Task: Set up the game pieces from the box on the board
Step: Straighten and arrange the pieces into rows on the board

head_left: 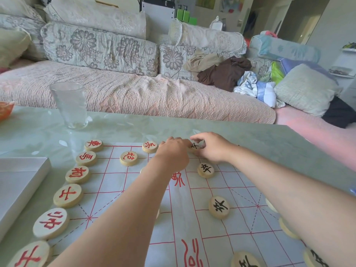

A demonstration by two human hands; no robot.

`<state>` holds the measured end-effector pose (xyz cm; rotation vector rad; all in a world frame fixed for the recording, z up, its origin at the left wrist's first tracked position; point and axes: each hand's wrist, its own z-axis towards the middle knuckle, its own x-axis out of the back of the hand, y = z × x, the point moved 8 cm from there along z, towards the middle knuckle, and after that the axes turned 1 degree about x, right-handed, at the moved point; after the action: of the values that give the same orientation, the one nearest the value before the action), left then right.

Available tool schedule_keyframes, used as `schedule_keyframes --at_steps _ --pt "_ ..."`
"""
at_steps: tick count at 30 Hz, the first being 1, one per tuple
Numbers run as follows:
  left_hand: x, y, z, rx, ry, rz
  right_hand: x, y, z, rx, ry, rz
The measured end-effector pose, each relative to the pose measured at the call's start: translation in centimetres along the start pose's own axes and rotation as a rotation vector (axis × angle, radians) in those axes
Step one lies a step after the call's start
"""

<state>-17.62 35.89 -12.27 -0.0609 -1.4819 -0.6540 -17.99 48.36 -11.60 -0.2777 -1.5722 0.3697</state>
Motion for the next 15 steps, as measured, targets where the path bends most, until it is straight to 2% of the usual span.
schedule_keyframes --at_steps 4,9,12,15 --pt "0.4 0.3 -0.1 -0.013 0.015 0.020 0.4 0.1 -0.5 -0.010 0.031 0.036" --pt "1.4 1.2 -1.1 -0.028 0.107 -0.042 2.7 -0.4 -2.8 -0.002 0.217 0.094" --pt "1.0 2.1 -1.7 -0.026 0.026 -0.124 3.3 -0.9 -5.2 -0.003 0.227 0.092" --pt "0.3 2.9 -2.4 -0.045 -0.059 -0.138 3.1 -1.4 -7.5 -0.026 0.146 0.049"
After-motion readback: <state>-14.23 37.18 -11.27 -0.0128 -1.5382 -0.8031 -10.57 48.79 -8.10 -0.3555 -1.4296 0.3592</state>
